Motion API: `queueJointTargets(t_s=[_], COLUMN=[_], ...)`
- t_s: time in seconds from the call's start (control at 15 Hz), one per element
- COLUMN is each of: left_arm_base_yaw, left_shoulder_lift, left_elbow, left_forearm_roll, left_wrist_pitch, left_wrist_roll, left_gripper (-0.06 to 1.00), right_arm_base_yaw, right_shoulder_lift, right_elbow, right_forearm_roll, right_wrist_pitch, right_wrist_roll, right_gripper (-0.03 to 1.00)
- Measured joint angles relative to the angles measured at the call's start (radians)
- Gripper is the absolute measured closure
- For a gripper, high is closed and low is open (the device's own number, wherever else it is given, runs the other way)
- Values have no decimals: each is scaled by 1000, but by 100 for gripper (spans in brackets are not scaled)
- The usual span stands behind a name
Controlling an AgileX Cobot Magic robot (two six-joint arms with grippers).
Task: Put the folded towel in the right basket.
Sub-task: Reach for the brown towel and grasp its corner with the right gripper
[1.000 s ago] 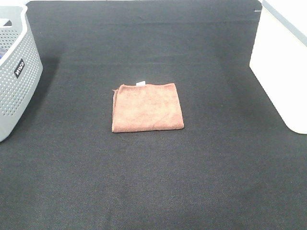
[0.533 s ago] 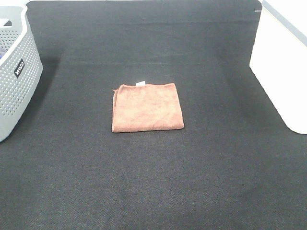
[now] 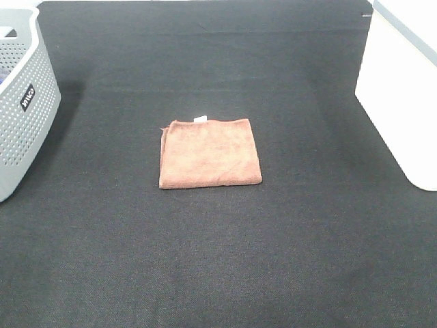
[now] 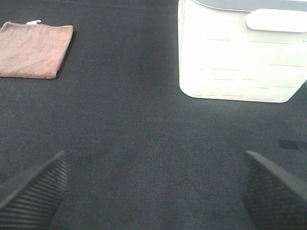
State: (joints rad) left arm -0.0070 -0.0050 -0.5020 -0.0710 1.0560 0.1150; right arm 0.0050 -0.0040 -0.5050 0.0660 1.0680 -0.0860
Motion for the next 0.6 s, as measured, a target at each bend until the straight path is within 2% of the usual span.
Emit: queueJointTargets(t_s=[0.27,0.47,0.6], left_arm_base_yaw=[0,0,0], left_shoulder_lift=[0,0,0], left_elbow=[0,0,0], left_forearm_roll=[0,0,0], left_wrist_pitch=[0,0,0], left_wrist_roll=[0,0,0], left_gripper=[6,6,6], right_arm_base_yaw=[0,0,0], right_shoulder_lift=[8,139,330], right_elbow=[-4,-41,-94], right_forearm_roll=[0,0,5], right_wrist_pitch=[-8,-108,-201], right_wrist_roll=[1,1,1], right_gripper=[7,9,10])
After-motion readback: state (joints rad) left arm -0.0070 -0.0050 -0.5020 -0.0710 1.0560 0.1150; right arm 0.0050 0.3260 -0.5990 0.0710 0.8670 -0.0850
